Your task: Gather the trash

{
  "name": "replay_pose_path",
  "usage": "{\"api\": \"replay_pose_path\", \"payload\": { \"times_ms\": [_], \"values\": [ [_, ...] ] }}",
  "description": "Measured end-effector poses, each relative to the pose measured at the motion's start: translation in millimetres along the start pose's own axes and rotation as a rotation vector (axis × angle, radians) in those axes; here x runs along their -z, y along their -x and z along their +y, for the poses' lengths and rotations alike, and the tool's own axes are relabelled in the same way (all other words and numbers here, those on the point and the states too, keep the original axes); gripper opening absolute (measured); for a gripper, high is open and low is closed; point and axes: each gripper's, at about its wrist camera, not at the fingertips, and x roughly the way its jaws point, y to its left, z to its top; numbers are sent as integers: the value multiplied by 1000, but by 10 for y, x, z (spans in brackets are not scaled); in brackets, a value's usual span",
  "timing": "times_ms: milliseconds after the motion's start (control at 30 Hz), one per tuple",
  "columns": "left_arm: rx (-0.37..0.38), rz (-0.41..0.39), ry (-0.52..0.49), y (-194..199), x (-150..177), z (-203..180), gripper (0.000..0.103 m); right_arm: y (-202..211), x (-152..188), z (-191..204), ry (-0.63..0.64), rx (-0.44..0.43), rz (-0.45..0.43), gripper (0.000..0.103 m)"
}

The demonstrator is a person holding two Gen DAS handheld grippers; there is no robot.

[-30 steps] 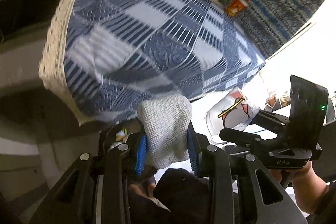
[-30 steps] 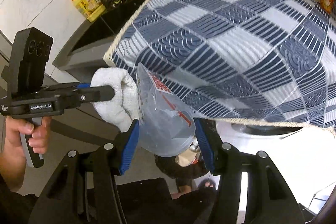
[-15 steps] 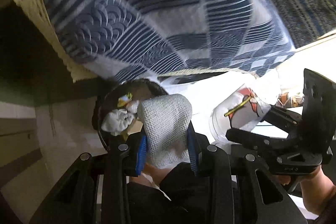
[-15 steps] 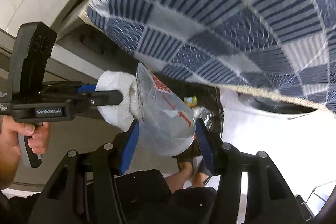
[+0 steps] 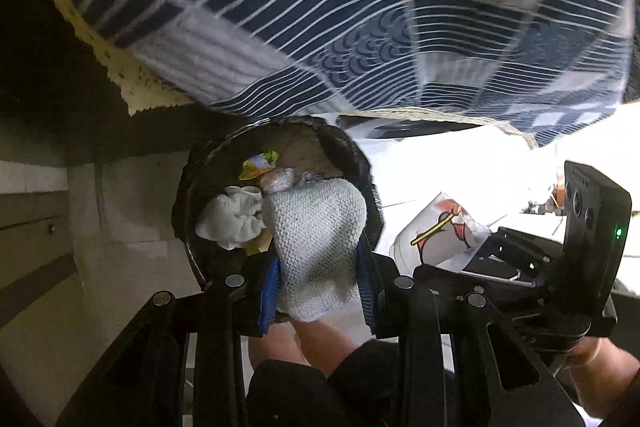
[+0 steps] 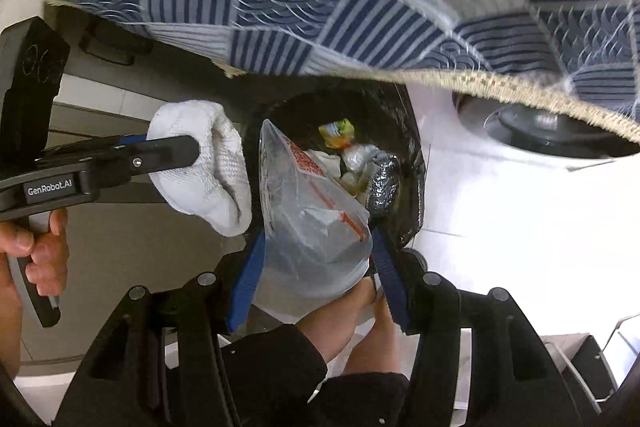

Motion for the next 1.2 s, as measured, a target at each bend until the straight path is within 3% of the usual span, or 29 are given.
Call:
{"api": "replay_pose_path", "payload": {
  "times_ms": [233, 400, 500, 600, 967, 1067, 1200],
  "values": [
    [-12, 3, 56, -253, -111, 179, 32, -334, -73, -144, -45, -27, 33, 55],
    [-41, 8, 35, -295, -176, 154, 35, -401, -93, -214, -61, -27, 34, 56],
    [-75, 21, 33, -328, -193, 158, 49, -406, -91, -230, -69, -26, 32, 78],
    [-113, 14, 33, -319, -179, 157, 65, -320, -85, -216, -66, -21, 18, 82],
    [-131, -21, 71, -13, -13, 86, 67, 201, -73, 4, -5, 23, -64, 93],
    [-134, -38, 102, 108, 64, 44, 79, 426, -49, 69, 15, 61, -104, 94],
    [-128, -80, 100, 371, 165, -89, 79, 758, 20, 128, 31, 94, -161, 97]
  ]
}}
